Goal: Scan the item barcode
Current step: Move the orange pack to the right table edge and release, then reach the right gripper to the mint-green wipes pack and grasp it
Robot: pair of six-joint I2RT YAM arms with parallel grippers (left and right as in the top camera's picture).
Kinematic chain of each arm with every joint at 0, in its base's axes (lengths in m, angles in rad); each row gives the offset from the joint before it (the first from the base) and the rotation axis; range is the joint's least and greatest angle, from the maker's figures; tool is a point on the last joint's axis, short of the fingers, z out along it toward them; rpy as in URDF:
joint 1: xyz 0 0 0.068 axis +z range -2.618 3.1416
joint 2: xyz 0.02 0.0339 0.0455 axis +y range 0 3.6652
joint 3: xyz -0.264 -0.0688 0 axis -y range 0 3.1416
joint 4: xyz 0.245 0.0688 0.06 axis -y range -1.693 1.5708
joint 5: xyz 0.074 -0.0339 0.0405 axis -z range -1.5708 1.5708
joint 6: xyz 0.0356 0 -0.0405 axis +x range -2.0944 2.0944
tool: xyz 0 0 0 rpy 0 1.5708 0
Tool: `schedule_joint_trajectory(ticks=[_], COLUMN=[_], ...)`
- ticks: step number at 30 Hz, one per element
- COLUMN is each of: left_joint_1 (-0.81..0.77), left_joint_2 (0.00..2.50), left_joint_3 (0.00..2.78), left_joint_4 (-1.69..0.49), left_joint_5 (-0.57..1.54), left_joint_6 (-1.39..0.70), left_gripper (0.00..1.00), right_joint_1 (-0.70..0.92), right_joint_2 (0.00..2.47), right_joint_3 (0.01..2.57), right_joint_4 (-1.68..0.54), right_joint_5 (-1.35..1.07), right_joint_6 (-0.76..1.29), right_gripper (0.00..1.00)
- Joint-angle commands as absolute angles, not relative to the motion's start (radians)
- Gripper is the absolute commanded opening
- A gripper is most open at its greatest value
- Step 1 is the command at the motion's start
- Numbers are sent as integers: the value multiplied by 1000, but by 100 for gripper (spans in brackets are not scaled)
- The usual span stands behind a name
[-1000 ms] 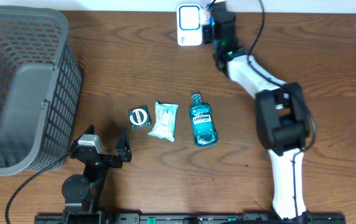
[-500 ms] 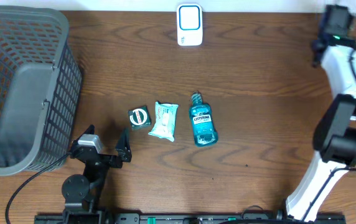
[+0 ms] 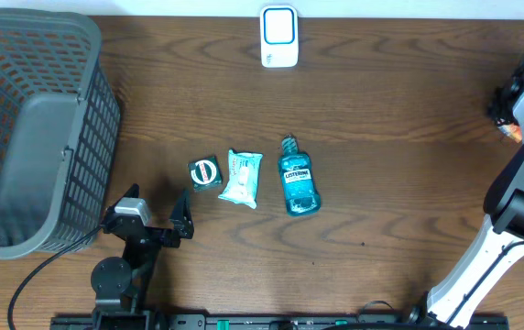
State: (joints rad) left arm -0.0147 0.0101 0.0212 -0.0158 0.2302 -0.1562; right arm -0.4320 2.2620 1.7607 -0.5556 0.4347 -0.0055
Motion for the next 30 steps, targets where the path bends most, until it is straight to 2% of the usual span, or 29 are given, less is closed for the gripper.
schedule_joint_trajectory(ticks=[1,4,11,17,30], left_joint_1=[-10,-10,-10,-10,-10], left_joint_2=[4,4,4,4,4], left_joint_3=[4,4,4,4,4], left_joint_4=[-48,-49,-48,-48,-48], left_joint_5=[242,242,242,242,242], left_joint_6=[-146,-146,-146,-146,-146], left_gripper=[98,98,98,98,98], right_joint_1=[-411,-392,-306,-200,214], right_joint_2=[2140,2068,1856,1724,1720], right_joint_3=[1766,1766,1766,1766,1765], right_joint_4=[-561,-562,-573,-648,-813], right_joint_5=[272,137,-199,-467,-503], right_joint_6=[7,19,210,232,332], right_gripper=[99,99,99,99,99])
